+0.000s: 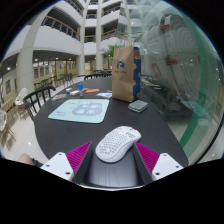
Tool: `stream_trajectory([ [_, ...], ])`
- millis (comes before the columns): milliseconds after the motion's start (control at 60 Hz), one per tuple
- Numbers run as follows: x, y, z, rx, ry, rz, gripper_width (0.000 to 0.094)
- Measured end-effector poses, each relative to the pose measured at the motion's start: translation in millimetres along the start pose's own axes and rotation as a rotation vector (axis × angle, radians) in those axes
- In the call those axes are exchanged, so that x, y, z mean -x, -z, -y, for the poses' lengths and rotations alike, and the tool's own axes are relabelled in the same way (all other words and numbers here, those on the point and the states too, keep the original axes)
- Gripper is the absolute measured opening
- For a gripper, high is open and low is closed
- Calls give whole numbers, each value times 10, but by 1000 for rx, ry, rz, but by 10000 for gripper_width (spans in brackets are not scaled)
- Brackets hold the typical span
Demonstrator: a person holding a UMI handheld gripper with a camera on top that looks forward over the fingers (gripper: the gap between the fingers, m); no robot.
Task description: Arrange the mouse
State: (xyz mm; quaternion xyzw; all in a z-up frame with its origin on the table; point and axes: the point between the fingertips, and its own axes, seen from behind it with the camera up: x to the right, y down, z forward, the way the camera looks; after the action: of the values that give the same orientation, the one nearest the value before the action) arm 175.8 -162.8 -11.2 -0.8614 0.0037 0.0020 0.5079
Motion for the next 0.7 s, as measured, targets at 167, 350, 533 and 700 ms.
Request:
stream_trajectory([
  [167,-126,-559,274,-8,-39,-106,821],
  [350,-154,-630,314,-12,-101,-161,438],
  [533,-12,-471,762,-63,-128,-160,355],
  [700,581,-637,1821,-185,-81,-139,353],
])
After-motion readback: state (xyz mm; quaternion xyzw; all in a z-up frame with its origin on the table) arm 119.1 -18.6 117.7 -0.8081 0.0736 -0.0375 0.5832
